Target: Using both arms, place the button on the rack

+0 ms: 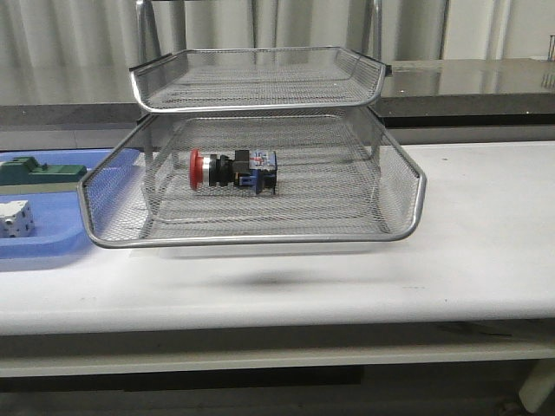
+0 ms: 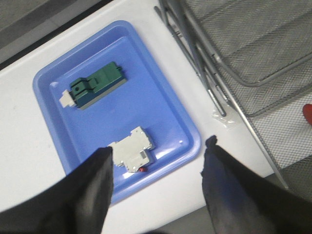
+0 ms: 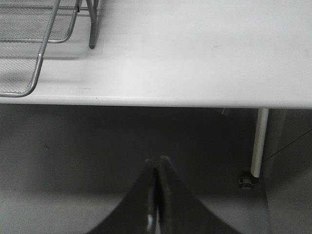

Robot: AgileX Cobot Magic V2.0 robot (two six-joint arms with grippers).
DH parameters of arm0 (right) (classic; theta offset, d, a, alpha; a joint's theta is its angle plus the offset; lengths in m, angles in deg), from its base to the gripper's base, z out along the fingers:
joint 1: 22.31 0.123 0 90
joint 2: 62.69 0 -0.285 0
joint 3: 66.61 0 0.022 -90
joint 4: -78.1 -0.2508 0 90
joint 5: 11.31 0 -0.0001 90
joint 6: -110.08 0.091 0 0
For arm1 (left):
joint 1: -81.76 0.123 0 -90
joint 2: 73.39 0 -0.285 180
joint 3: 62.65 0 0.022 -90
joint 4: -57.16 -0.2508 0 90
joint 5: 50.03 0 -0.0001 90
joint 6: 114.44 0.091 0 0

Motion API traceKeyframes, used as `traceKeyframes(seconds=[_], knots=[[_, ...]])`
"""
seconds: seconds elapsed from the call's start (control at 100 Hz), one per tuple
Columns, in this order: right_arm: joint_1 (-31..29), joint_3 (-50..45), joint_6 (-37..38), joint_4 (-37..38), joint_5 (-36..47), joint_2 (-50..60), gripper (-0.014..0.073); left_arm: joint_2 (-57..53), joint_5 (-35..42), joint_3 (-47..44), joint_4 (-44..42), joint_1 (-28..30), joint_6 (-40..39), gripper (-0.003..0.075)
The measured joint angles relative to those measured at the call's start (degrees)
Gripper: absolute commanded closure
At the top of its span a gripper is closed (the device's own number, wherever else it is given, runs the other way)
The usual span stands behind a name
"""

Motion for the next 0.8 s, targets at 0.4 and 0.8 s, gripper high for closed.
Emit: traceKeyframes(seconds=[0.4,0.8], knots=[[0.0,0.0,0.0,0.0,0.0,0.0,0.0664,-19.3,9.0,-25.3,0.0,1.6,-8.6,0.0335],[0.0,0.0,0.0,0.0,0.0,0.0,0.0664,-40.2,16.3,-49.9,-2.6,1.6,-18.8,0.0335]])
